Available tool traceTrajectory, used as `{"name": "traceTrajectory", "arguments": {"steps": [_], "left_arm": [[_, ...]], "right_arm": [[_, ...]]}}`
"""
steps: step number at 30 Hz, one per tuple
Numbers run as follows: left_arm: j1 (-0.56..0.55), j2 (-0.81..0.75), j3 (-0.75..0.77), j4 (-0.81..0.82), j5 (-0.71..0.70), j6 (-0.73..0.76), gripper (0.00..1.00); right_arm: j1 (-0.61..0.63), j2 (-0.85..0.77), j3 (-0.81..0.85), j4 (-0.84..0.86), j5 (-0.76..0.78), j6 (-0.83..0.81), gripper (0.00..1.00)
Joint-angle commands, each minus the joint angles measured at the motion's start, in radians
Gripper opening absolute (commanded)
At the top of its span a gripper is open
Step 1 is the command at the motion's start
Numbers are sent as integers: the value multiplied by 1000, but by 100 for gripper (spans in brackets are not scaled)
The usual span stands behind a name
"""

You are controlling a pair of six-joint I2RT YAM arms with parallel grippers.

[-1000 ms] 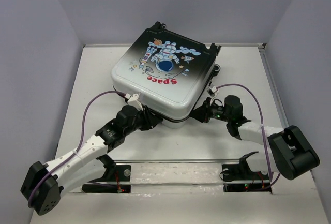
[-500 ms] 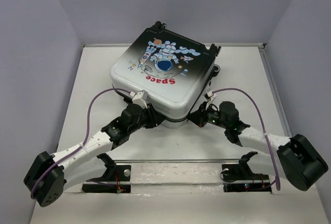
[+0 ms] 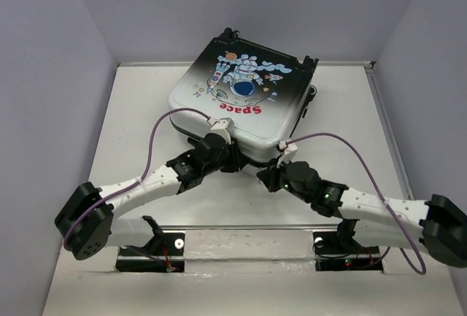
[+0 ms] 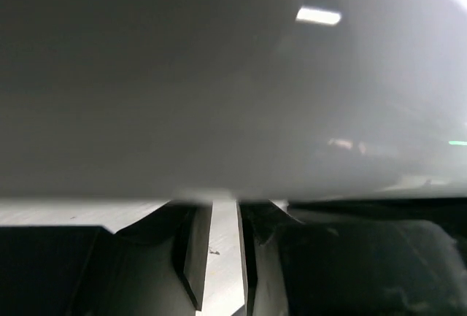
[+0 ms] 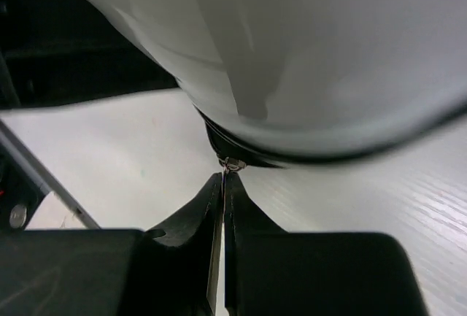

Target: Pack the luggage

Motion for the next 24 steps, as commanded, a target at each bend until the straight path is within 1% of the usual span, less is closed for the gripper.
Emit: {"name": "traceTrajectory", "arguments": {"steps": [1, 2, 3, 4, 5, 6, 7, 8, 9, 10, 11, 13, 14, 16, 17, 19, 20, 24], "left_arm": [[-46, 68, 168, 169, -61, -4, 32], [-46, 52, 183, 135, -68, 2, 34], [-45, 27, 215, 41, -90, 28, 38], [-40, -8, 235, -16, -116, 48, 45], [-29, -83, 257, -138, -137, 67, 63], [-11, -118, 281, -209, -136, 85, 71], [52, -154, 341, -272, -134, 123, 78], [96, -207, 372, -385, -136, 146, 86], [147, -225, 401, -431, -128, 168, 88], [278, -237, 450, -461, -112, 215, 93], [354, -240, 469, -500, -55, 238, 95], [496, -214, 513, -512, 11, 300, 99], [617, -155, 527, -517, 78, 312, 99], [702, -84, 565, -502, 158, 332, 99], [753, -9, 576, -474, 189, 334, 99], [779, 72, 604, -457, 255, 338, 99], [787, 146, 646, -456, 324, 337, 99], [787, 274, 717, -402, 471, 321, 99]], "right_arm": [[186, 204, 166, -36, 60, 120, 7], [186, 237, 194, -29, 127, 140, 7], [196, 283, 225, -19, 205, 169, 7], [196, 290, 230, -6, 229, 175, 7], [196, 291, 233, -6, 244, 175, 7], [196, 288, 222, -6, 266, 169, 7], [196, 270, 214, -18, 277, 172, 7], [196, 258, 204, -22, 283, 175, 7], [196, 247, 194, -25, 283, 178, 7], [196, 226, 181, -35, 283, 180, 7], [196, 219, 173, -39, 283, 184, 7], [196, 209, 167, -51, 281, 184, 7], [196, 207, 165, -55, 281, 184, 7], [196, 209, 179, -68, 278, 174, 7], [196, 210, 184, -73, 274, 167, 7], [196, 215, 193, -78, 274, 160, 7], [196, 216, 199, -85, 275, 157, 7], [196, 244, 220, -88, 275, 137, 7]]}}
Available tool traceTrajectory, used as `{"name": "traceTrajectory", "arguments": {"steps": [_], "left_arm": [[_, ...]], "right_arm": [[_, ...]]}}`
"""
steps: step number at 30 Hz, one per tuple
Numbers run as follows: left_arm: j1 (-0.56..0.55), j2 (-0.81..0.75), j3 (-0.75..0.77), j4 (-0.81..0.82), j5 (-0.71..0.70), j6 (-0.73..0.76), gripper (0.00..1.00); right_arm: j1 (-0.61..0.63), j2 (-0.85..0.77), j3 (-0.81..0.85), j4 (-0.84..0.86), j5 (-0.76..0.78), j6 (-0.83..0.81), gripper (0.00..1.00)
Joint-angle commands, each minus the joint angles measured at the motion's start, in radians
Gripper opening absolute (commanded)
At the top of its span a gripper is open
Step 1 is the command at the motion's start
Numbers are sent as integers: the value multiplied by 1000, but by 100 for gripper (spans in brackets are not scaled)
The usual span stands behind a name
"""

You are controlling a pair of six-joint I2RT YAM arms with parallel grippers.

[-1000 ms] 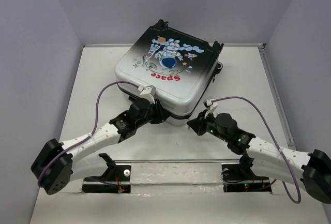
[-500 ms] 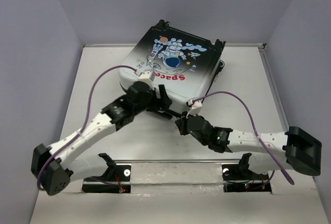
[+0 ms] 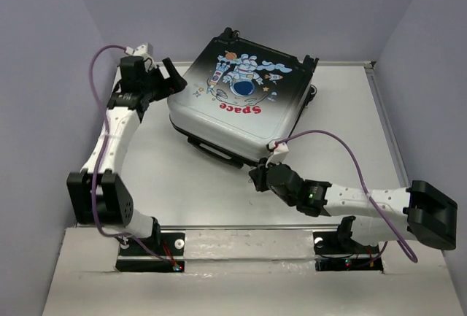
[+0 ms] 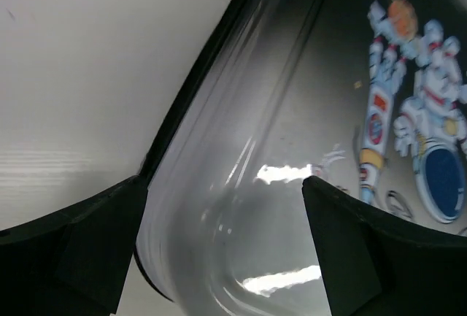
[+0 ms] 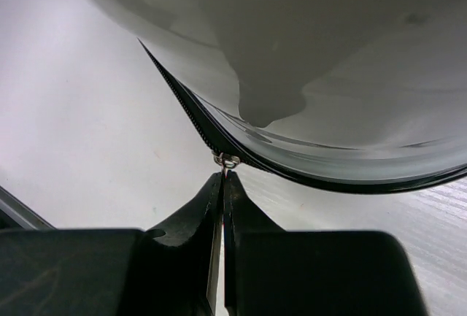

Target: Pack the luggage

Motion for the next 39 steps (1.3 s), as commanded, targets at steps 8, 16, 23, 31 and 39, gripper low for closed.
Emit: {"name": "traceTrajectory", "arguments": {"steps": [8, 16, 23, 31, 39], "left_arm": [[-76, 226, -40, 27, 249, -12, 95], [-170, -8, -337, 129, 379, -46, 94], [-108, -262, -413, -1, 375, -14, 99], [-42, -413, -508, -106, 389, 63, 99], [-12, -406, -539, -86, 298, 72, 99]], "right_arm": [[30, 165, 227, -5, -61, -115, 7], [30, 517, 632, 49, -171, -260, 7], [52, 657, 761, 216, -291, -310, 7], [70, 734, 876, 192, -508, -335, 7], [129, 597, 760, 117, -497, -355, 47]]}}
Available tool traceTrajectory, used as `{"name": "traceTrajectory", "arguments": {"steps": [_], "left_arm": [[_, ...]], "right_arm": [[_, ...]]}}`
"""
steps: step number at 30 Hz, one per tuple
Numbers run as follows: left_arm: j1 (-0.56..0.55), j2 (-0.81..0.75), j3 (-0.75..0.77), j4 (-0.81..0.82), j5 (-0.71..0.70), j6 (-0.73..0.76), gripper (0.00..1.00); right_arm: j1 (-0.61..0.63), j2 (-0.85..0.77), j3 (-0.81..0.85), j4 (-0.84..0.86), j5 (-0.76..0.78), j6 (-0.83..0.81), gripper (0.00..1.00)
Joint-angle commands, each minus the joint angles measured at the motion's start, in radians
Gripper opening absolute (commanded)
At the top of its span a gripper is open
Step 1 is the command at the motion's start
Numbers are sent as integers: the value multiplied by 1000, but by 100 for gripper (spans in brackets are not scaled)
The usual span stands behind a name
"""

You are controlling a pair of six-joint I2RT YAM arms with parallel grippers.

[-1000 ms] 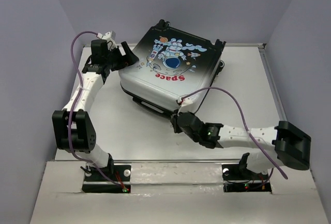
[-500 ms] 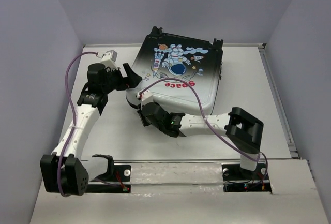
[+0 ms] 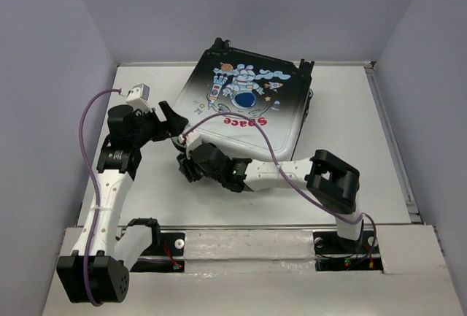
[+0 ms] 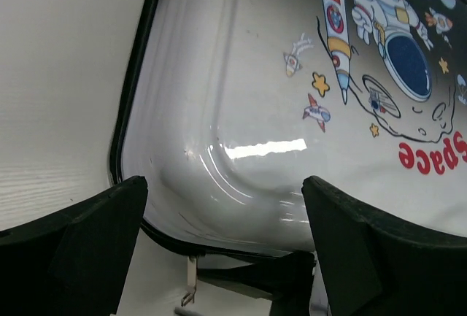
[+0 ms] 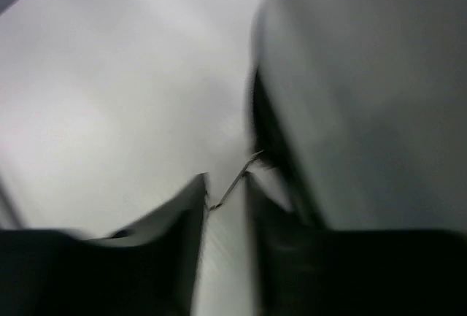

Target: Pack the luggage

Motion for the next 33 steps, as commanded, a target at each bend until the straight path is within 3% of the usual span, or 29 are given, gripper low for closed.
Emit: {"name": "traceTrajectory", "arguments": {"steps": [1, 3, 5, 8, 10, 11, 14, 16, 20, 25, 27, 33], "left_arm": [[-38, 49, -47, -129, 85, 46, 99], [-38, 78, -13, -129, 34, 55, 99], [-38, 80, 8, -101, 5, 43, 99], [-38, 93, 31, -78, 25, 31, 99], [-41, 127, 54, -75, 39, 31, 99], [-42, 144, 59, -71, 46, 32, 99], [-47, 184, 76, -67, 20, 40, 99], [-58, 199, 81, -61, 0, 41, 99], [-96, 230, 71, -26, -27, 35, 99], [-183, 267, 24, 31, -23, 11, 95], [-223, 262, 12, 41, -20, 0, 92], [-442, 201, -50, 104, -27, -89, 91]], "right_arm": [[91, -243, -83, 31, -272, 72, 76], [91, -353, -155, -138, -259, 98, 98], [91, -492, -182, -340, -206, 108, 100], [50, -681, -238, -456, -66, 132, 100], [-115, -771, -269, -487, -28, 170, 100], [-269, -847, -278, -491, -19, 184, 100], [-491, -897, -274, -531, 52, 189, 100], [-696, -874, -260, -557, 17, 180, 100], [-907, -787, -254, -559, -99, 197, 100], [-926, -629, -232, -486, -366, 195, 100], [-935, -586, -219, -461, -408, 203, 100], [-935, -358, -33, -425, -779, 164, 91]]}}
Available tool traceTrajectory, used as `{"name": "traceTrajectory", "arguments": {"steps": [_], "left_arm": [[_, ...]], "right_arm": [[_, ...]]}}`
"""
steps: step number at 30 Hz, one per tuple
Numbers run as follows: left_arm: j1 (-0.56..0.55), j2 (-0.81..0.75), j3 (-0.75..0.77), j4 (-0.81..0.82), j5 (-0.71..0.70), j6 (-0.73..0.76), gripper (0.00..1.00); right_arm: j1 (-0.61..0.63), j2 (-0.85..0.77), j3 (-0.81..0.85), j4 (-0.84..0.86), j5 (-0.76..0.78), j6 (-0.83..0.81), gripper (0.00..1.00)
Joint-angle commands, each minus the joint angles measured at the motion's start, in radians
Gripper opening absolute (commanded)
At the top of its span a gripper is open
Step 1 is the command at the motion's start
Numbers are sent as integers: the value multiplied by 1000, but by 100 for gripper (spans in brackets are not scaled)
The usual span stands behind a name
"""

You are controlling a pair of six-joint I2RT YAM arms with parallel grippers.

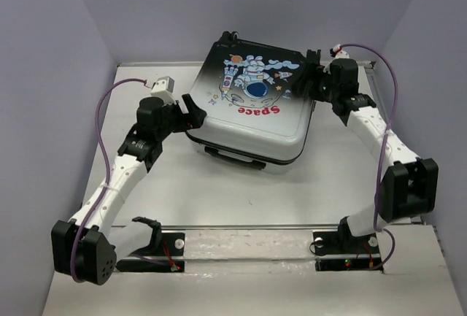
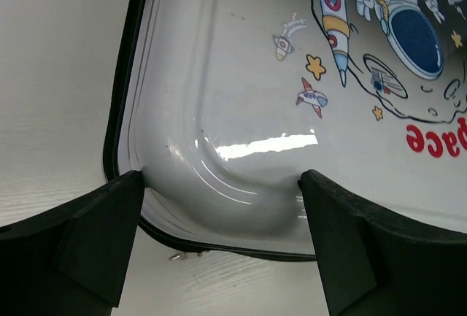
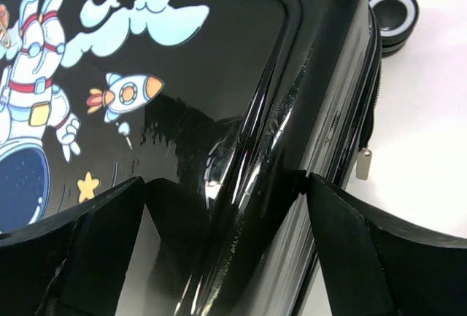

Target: Pack the luggage

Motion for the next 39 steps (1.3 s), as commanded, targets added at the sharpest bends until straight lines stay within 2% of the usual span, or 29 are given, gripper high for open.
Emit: {"name": "traceTrajectory", "arguments": {"steps": [1, 4, 8, 13, 15, 17, 20, 21, 22, 23, 24, 27, 28, 31, 32, 33, 34, 35, 37, 38, 39], "left_arm": [[-241, 1, -104, -22, 192, -74, 91], [-382, -45, -134, 47, 178, -172, 90], [-574, -60, -131, 139, 127, -273, 90], [-772, 29, -50, 212, 69, -318, 90], [-806, 76, 8, 225, 54, -313, 91], [-826, 104, 71, 216, 58, -289, 91], [-823, 66, 181, 72, -60, -234, 92], [-795, 9, 212, -18, -130, -189, 93], [-762, -17, 281, -62, -147, -171, 94], [-717, -40, 281, -105, -155, -154, 95], [-597, -75, 345, -138, -152, -117, 96], [-385, -64, 461, -255, -175, -56, 99], [-247, -53, 473, -274, -149, -30, 99], [-35, 6, 453, -230, 5, -34, 99], [98, 27, 444, -216, 41, -51, 98], [155, 68, 430, -211, 49, -65, 98], [273, 85, 416, -173, 66, -81, 97], [330, 99, 392, -139, 82, -121, 86], [415, 160, 350, -81, 139, -163, 65], [440, 180, 341, -62, 144, -177, 54], [460, 229, 332, -47, 132, -199, 30]], "right_arm": [[48, 190, 124, 3, -477, -23, 90], [48, 257, 224, -23, -607, -31, 88], [48, 331, 409, -146, -681, -86, 89], [48, 446, 685, -304, -694, -151, 93], [48, 494, 740, -336, -700, -152, 93], [48, 538, 819, -385, -657, -154, 95], [48, 512, 787, -410, -437, -167, 98], [48, 465, 762, -407, -378, -174, 98], [48, 437, 733, -389, -280, -181, 100], [48, 405, 703, -372, -249, -184, 100], [48, 340, 639, -352, -228, -187, 100], [48, 264, 548, -307, -189, -187, 100], [48, 223, 520, -300, -180, -181, 100], [48, 183, 452, -248, -189, -167, 100], [48, 176, 437, -246, -186, -160, 100], [48, 170, 426, -246, -148, -151, 96], [39, 160, 388, -240, -117, -128, 88], [29, 128, 364, -203, -84, -115, 46], [-17, 103, 321, -163, -86, -80, 7], [-30, 95, 305, -154, -83, -71, 7], [-43, 87, 279, -145, -73, -66, 7]]}}
